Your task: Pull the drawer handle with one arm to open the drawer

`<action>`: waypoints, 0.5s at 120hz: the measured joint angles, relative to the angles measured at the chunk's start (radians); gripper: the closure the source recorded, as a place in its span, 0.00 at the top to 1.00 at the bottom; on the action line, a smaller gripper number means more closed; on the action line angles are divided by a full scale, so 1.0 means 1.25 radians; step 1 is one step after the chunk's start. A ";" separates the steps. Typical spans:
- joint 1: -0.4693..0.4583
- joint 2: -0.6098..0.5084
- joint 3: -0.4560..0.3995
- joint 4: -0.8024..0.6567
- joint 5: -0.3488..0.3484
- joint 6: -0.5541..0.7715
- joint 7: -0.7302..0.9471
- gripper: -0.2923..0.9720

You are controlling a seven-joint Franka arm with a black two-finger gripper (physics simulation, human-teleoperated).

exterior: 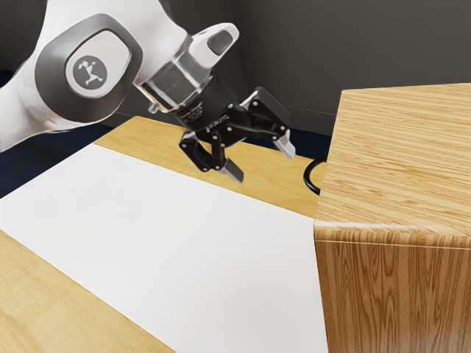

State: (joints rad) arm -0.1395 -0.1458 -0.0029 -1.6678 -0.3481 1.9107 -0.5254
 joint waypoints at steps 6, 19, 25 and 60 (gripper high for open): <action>0.000 -0.001 0.002 -0.007 -0.004 0.008 -0.004 0.77; -0.008 0.006 0.003 -0.016 -0.009 0.020 -0.012 0.77; -0.011 0.009 0.002 -0.017 -0.010 0.024 -0.016 0.77; -0.024 0.027 0.001 -0.028 -0.011 0.041 -0.030 0.77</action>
State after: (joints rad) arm -0.1696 -0.1117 -0.0015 -1.7025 -0.3620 1.9619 -0.5627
